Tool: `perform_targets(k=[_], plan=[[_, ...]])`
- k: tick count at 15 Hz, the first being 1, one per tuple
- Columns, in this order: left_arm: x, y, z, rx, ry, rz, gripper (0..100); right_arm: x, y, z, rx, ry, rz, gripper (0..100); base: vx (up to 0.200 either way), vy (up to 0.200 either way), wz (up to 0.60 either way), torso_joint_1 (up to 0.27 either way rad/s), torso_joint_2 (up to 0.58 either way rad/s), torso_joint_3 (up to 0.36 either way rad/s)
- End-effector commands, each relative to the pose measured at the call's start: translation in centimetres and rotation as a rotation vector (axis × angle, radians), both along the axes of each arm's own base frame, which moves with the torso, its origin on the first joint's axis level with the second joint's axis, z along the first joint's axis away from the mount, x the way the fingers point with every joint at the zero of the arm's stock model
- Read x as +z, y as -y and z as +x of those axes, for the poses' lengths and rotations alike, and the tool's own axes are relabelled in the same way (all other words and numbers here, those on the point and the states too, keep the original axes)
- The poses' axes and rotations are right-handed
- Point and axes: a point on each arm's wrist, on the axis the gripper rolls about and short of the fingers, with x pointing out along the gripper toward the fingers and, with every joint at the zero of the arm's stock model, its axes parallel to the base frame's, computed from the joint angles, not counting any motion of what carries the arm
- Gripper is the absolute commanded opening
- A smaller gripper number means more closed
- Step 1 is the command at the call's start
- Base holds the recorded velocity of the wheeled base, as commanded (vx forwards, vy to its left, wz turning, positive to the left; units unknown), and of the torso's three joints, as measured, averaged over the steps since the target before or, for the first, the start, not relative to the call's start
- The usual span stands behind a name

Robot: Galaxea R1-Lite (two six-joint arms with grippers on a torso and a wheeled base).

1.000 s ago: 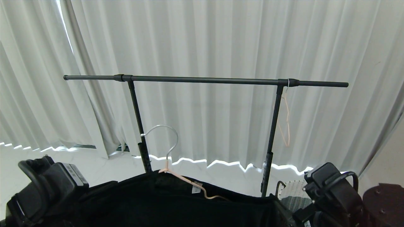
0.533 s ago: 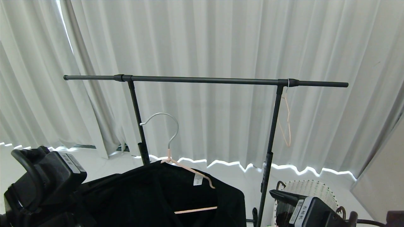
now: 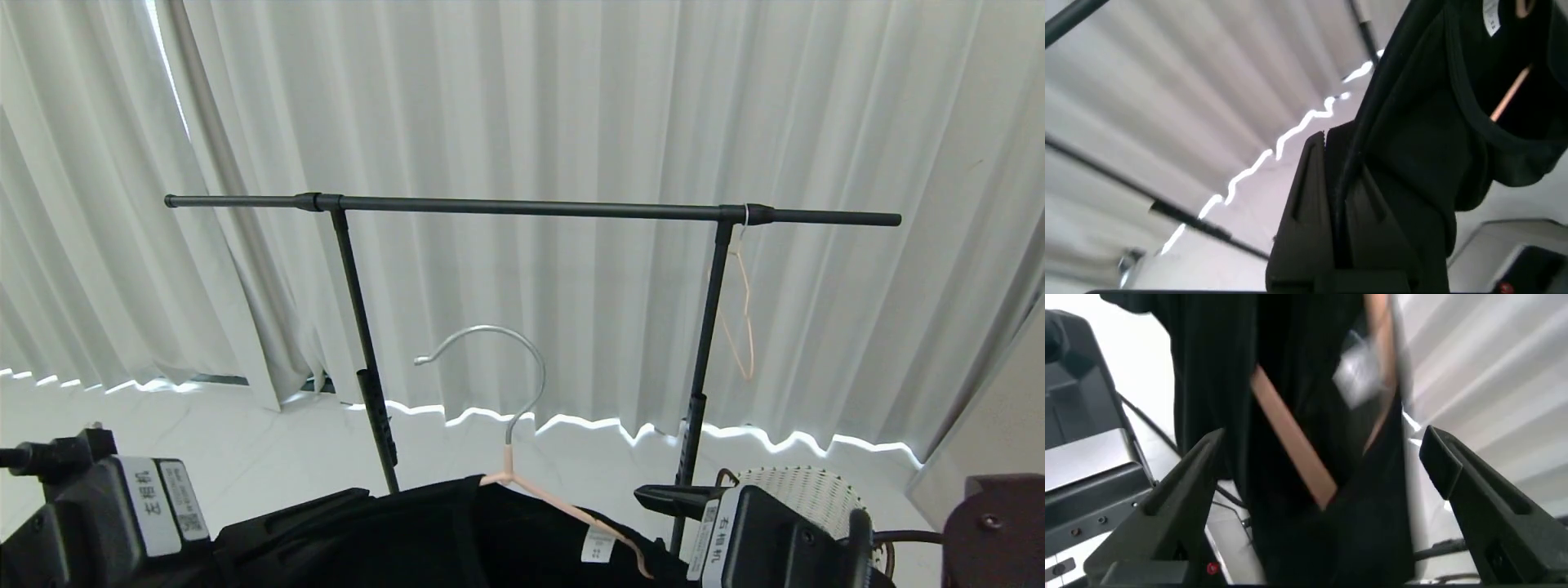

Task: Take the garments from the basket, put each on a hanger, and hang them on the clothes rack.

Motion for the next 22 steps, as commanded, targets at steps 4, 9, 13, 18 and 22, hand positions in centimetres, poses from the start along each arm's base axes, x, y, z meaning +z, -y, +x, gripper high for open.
perform_targets(k=[4, 9, 13, 18, 22], plan=[[0.1, 0.2, -0.8, -0.065, 0.013, -0.011, 0, -0.3, -0.3, 0.1, 0.0, -0.011, -0.03, 100, 0.0, 0.0, 0.0, 0.0, 0.0, 0.0], [0.3, 0.4, -1.5, -0.117, 0.026, -0.018, 0, -0.7, -0.2, 0.5, 0.003, -0.041, -0.062, 100, 0.0, 0.0, 0.0, 0.0, 0.0, 0.0], [0.4, 0.4, -1.5, -0.12, 0.035, -0.013, 0, -0.9, -0.3, 0.1, 0.013, -0.079, -0.063, 0, 0.0, 0.0, 0.0, 0.0, 0.0, 0.0], [0.6, 0.4, -1.5, -0.12, 0.043, -0.023, 0, -0.7, -0.7, -0.1, 0.052, -0.104, -0.065, 0, 0.0, 0.0, 0.0, 0.0, 0.0, 0.0], [0.6, 0.4, -1.5, -0.117, 0.039, -0.02, 100, -0.4, -0.5, 0.1, 0.04, -0.101, -0.056, 0, 0.0, 0.0, 0.0, 0.0, 0.0, 0.0]])
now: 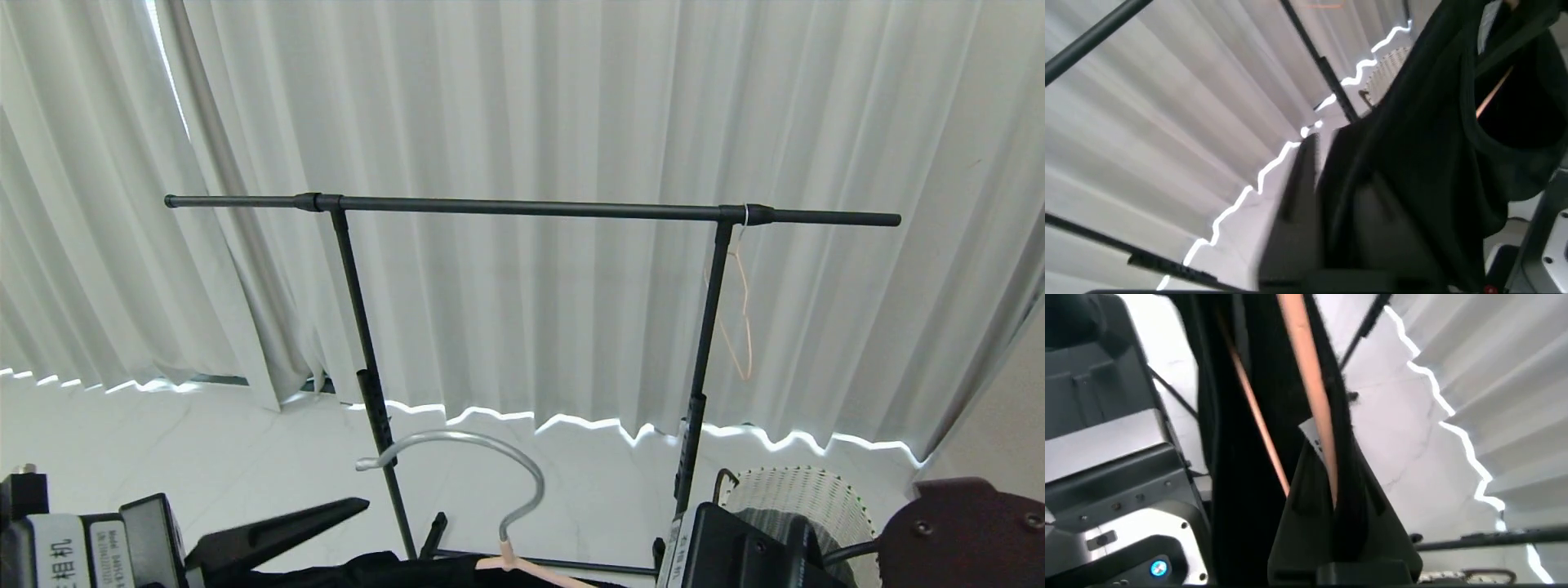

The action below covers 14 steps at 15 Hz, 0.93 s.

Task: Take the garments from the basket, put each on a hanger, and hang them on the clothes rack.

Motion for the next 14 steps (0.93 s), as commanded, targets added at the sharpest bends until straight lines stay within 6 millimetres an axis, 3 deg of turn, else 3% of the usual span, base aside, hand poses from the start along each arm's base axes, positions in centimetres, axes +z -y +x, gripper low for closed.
perform_targets(k=[1, 6, 10, 14], plan=[[-0.1, 0.0, 0.0, 0.003, -0.004, 0.002, 100, 0.3, 0.3, 0.3, -0.018, 0.004, 0.012, 0, 0.0, 0.0, 0.0, 0.0, 0.0, 0.0], [-0.3, -0.4, 0.0, 0.027, -0.01, -0.009, 100, 1.4, 2.6, 1.7, -0.105, 0.014, 0.022, 0, 0.0, 0.0, 0.0, 0.0, 0.0, 0.0], [-1.3, -2.1, 0.4, 0.157, -0.024, -0.015, 100, 2.4, 5.5, 1.9, -0.167, 0.013, 0.008, 0, 0.0, 0.0, 0.0, 0.0, 0.0, 0.0], [-4.5, -4.1, 0.2, 0.291, -0.085, 0.053, 100, 3.3, 6.7, 1.5, -0.155, 0.069, 0.027, 0, 0.0, 0.0, 0.0, 0.0, 0.0, 0.0]])
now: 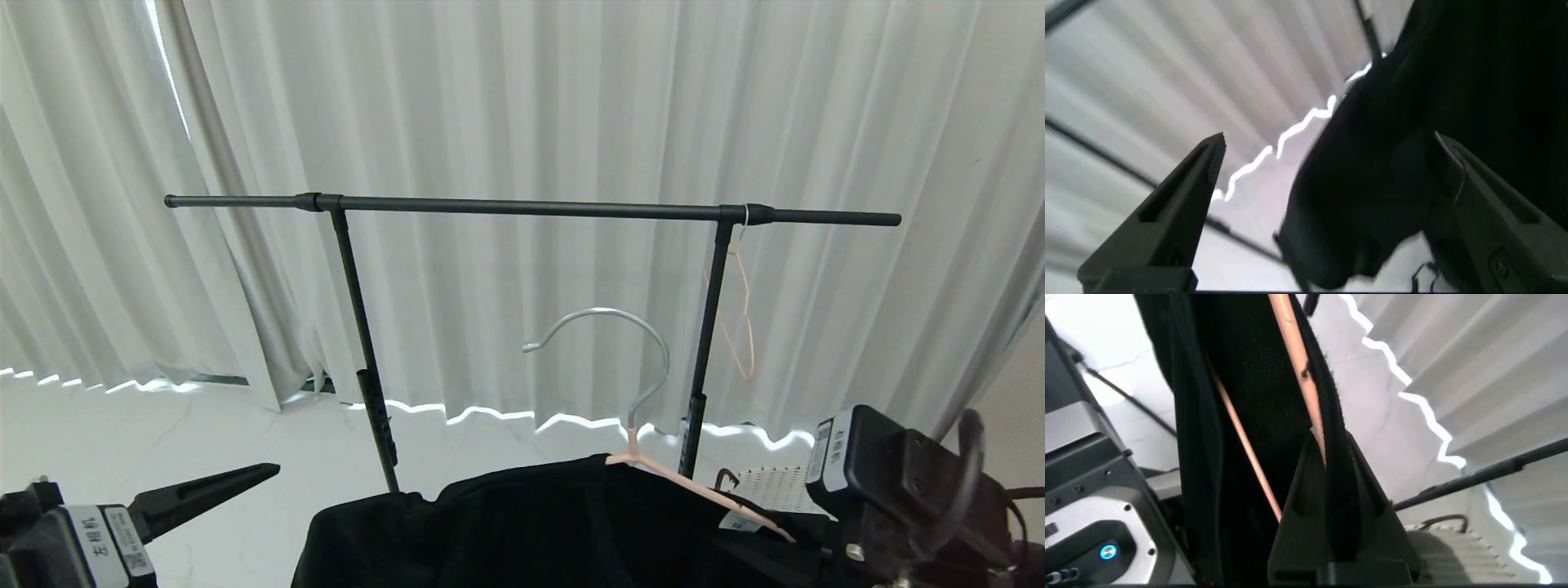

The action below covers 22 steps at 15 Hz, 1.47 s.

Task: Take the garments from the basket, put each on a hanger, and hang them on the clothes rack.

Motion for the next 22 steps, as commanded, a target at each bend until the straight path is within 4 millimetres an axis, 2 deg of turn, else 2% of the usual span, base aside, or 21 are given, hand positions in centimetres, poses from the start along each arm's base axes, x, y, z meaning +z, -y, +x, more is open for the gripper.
perform_targets(k=[1, 3, 7, 8, 12, 17, 19, 22], plan=[[-2.2, -1.4, -0.4, 0.097, -0.049, 0.04, 100, 0.9, 0.9, -0.4, 0.005, 0.033, 0.032, 0, 0.0, 0.0, 0.0, 0.0, 0.0, 0.0], [-3.3, -2.1, -0.5, 0.154, -0.076, 0.057, 100, 1.0, 0.9, -0.5, 0.024, 0.066, 0.019, 0, 0.0, 0.0, 0.0, 0.0, 0.0, 0.0], [-3.4, -2.2, -0.2, 0.229, -0.142, -0.028, 100, 1.3, 0.8, -0.6, 0.115, 0.12, -0.005, 0, 0.0, 0.0, 0.0, 0.0, 0.0, 0.0], [-3.5, -2.3, -0.3, 0.229, -0.145, -0.027, 0, 1.3, 0.8, -0.6, 0.116, 0.123, -0.006, 0, 0.0, 0.0, 0.0, 0.0, 0.0, 0.0], [-3.7, -2.6, -0.2, 0.283, -0.15, -0.023, 0, 1.3, 1.1, -0.5, 0.098, 0.124, -0.009, 0, 0.0, 0.0, 0.0, 0.0, 0.0, 0.0], [-3.7, -5.4, 1.2, 0.662, -0.165, -0.026, 0, 1.7, 2.8, 1.0, -0.059, 0.138, -0.003, 0, 0.0, 0.0, 0.0, 0.0, 0.0, 0.0], [-3.5, -5.4, 1.4, 0.661, -0.162, -0.027, 0, 1.8, 3.0, 1.1, -0.074, 0.129, 0.009, 0, 0.0, 0.0, 0.0, 0.0, 0.0, 0.0], [-3.0, -4.5, 1.4, 0.567, -0.143, -0.032, 0, 1.8, 3.0, 1.1, -0.079, 0.125, 0.017, 0, 0.0, 0.0, 0.0, 0.0, 0.0, 0.0]])
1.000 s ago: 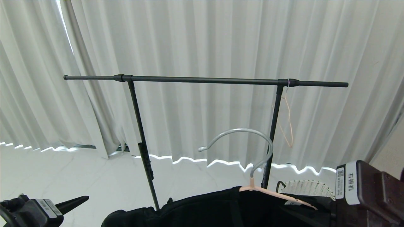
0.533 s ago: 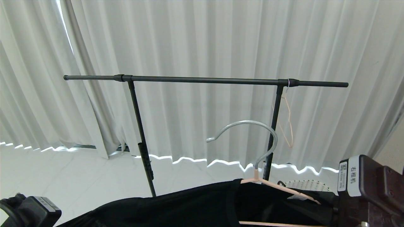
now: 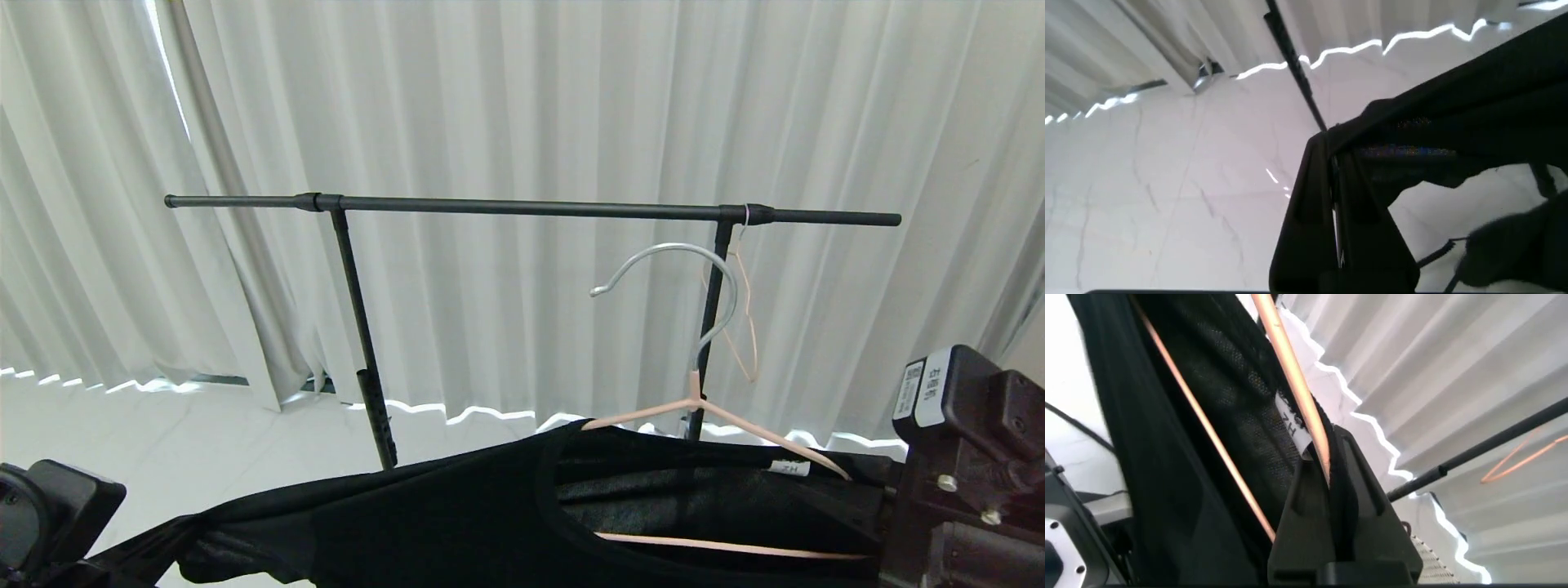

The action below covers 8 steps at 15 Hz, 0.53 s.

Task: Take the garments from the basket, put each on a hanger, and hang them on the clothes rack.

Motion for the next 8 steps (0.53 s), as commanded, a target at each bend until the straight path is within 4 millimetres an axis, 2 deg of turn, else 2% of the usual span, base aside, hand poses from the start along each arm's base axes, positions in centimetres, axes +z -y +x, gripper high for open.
perform_targets(k=[1, 4, 8], plan=[[0.1, 0.4, 0.0, -0.046, 0.003, 0.0, 100, 0.0, 0.0, 0.0, 0.0, 0.001, 0.002, 0, 0.0, 0.0, 0.0, 0.0, 0.0, 0.0], [0.7, 0.6, 0.0, -0.068, 0.032, -0.014, 100, 0.0, 0.2, 0.2, -0.019, 0.001, -0.002, 0, 0.0, 0.0, 0.0, 0.0, 0.0, 0.0], [2.6, 1.0, 0.6, -0.131, 0.09, -0.1, 100, -0.5, 2.0, 2.0, -0.179, -0.027, -0.041, 0, 0.0, 0.0, 0.0, 0.0, 0.0, 0.0]])
